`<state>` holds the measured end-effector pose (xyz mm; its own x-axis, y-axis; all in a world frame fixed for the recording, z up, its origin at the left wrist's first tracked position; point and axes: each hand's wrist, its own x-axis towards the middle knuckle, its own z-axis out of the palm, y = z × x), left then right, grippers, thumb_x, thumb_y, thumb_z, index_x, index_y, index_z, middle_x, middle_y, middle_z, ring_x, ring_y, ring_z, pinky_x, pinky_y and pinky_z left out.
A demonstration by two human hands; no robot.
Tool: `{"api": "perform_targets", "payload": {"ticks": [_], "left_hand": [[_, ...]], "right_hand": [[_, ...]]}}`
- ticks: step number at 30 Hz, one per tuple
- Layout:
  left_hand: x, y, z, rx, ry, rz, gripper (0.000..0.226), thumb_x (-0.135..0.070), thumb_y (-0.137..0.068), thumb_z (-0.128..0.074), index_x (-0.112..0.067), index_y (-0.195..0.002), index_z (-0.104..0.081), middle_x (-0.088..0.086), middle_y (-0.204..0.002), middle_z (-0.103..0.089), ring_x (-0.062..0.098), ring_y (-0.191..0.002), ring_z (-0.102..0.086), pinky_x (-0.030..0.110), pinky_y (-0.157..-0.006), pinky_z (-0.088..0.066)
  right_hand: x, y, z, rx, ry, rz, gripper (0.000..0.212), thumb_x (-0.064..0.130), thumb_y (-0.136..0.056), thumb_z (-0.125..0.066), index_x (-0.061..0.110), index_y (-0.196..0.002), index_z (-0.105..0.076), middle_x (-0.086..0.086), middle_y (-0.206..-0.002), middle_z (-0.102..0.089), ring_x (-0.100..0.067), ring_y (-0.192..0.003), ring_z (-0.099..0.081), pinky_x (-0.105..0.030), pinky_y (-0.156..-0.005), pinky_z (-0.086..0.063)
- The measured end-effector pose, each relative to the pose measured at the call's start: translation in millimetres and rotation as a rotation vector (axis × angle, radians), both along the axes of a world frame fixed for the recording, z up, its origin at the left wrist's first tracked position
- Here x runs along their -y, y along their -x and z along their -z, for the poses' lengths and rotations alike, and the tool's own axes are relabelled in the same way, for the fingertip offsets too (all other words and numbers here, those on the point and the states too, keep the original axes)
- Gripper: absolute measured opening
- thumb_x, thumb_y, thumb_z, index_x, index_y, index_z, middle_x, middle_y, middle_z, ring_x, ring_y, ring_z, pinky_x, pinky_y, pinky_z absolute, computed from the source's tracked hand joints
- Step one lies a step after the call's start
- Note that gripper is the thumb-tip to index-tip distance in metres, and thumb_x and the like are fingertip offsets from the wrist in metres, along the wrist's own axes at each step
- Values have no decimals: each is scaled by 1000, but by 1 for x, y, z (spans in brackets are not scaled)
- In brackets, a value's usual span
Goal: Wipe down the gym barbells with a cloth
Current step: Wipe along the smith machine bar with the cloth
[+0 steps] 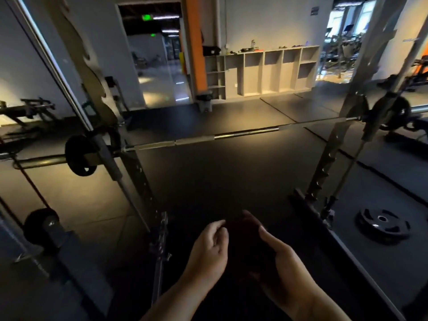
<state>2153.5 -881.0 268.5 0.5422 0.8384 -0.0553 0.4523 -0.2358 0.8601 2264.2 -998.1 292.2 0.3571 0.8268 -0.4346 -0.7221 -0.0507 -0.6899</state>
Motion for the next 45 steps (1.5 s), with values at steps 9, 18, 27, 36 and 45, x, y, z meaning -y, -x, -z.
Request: {"api": "perform_targets", "payload": {"ticks": [9, 18, 27, 36, 45], "left_hand": [[-136, -85, 54, 26, -66, -92, 42, -41, -107, -42, -33, -148, -45, -11, -150, -48, -5, -131, -41, 14, -99, -36], [-260, -191, 64, -4, -259, -72, 39, -21, -108, -42, -20, -146, -49, -5, -150, -50, -4, -136, -39, -6, -91, -31], [-361, -289, 57, -60, -329, -168, 38, -21, -108, -40, -18, -146, -49, -2, -151, -48, 4, -140, -39, 13, -105, -27], [-437, -337, 61, -222, -520, -160, 44, -16, -105, -44, -11, -149, -45, 5, -159, -40, 15, -152, -26, 40, -124, -30], [-479, -338, 71, -378, -666, -47, 48, -16, -103, -46, -7, -149, -44, 8, -158, -41, 21, -153, -23, 37, -128, -6]], "right_hand": [[-147, -104, 30, 93, 195, -7, 28, 25, -106, -51, 15, -127, -67, -19, -111, -75, -36, -98, -75, -40, -68, -61], [-282, -220, 58, 552, 355, 9, 15, 35, -105, -55, 29, -115, -64, -12, -96, -77, -38, -89, -75, -52, -73, -61], [-411, -331, 50, 1103, 209, -141, 31, 31, -107, -48, 30, -138, -52, 6, -94, -66, -8, -66, -63, -15, -47, -48], [-509, -370, 92, 1920, 188, -482, 70, 31, -108, -36, 22, -162, 7, -2, -170, 15, -23, -155, 19, -52, -128, -1], [-528, -384, 80, 2074, 252, -295, 54, 30, -107, -38, 8, -156, -32, -12, -157, -40, -28, -150, -30, -46, -128, -10]]}}
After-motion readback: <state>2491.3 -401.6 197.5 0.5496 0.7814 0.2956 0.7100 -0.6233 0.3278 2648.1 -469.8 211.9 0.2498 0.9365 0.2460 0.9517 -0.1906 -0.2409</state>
